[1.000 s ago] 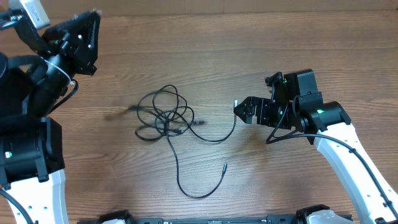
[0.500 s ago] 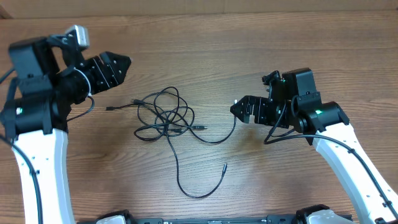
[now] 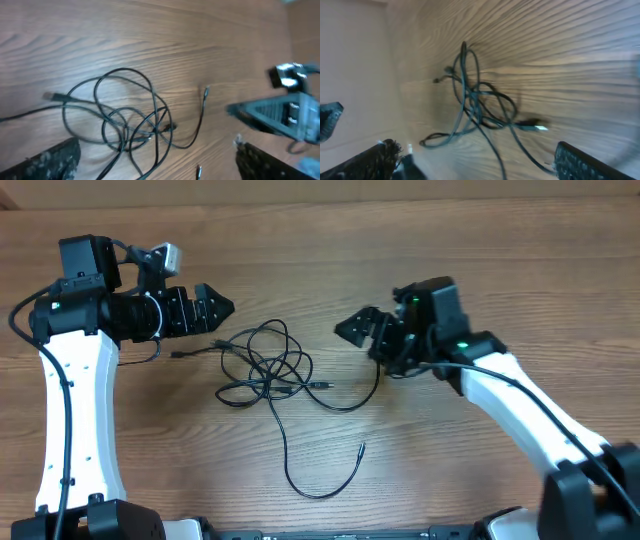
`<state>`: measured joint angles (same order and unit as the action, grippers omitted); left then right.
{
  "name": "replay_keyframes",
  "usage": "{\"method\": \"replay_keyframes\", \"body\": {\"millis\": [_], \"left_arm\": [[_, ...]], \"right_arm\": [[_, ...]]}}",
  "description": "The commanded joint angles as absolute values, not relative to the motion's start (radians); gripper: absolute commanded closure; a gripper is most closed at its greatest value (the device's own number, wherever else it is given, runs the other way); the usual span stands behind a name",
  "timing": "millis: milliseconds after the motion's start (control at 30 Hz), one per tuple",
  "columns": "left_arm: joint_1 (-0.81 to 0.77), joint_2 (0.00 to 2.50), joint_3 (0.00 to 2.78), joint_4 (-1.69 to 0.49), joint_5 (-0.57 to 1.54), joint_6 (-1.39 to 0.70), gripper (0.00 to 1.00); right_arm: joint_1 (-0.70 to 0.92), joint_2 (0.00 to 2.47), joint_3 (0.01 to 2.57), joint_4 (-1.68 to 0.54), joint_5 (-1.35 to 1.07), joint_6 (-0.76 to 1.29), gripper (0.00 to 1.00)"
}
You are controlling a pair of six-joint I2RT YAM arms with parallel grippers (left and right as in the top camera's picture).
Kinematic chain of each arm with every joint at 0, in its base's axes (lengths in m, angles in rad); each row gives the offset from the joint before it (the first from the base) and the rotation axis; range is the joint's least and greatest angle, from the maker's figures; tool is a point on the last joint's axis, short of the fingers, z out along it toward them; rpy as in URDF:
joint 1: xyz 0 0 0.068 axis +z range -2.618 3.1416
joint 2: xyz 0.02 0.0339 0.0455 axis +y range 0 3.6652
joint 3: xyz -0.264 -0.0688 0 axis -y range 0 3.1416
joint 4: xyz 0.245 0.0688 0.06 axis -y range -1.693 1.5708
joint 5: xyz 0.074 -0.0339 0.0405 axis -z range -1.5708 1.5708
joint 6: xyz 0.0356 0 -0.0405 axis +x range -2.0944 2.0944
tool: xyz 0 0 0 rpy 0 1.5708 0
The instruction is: Untangle cables
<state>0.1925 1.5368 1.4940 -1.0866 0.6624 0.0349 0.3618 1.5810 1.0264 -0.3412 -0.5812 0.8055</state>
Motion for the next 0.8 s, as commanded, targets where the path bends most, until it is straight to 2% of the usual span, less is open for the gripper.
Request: {"method": "replay_keyframes", "body": {"millis": [0,67,233,500,633,767], "left_arm": [[0.195,1.537,1.510,-1.088,0.693,0.157,0.00],[0.195,1.537,1.510,-1.090,0.670,0.157,0.00],[0.195,1.537,1.510,-1.111,0.635,0.157,0.00],[0.195,1.537,1.510,-1.111,0.559,0.157,0.00],[0.195,1.537,1.510,-1.111,0.490,0.157,0.00],[0.195,1.537,1.510,-1.111,0.434,0.157,0.00]], "right_arm": [[0.411,1.652,1.034,-0.197,-0.679,0.959,0.11],[0.441,1.682,1.034,-0.117,-0.677,0.973,0.13],[0.512,1.744,1.034,-0.030,-0.646,0.986,0.28],[0.574,1.795,1.034,-0.037,-0.583,1.026,0.30],[0.577,1.796,1.034,-0.024,-0.545,1.046,0.42],[0.592,1.796,1.034,-0.031,-0.490,1.053,0.43]]}}
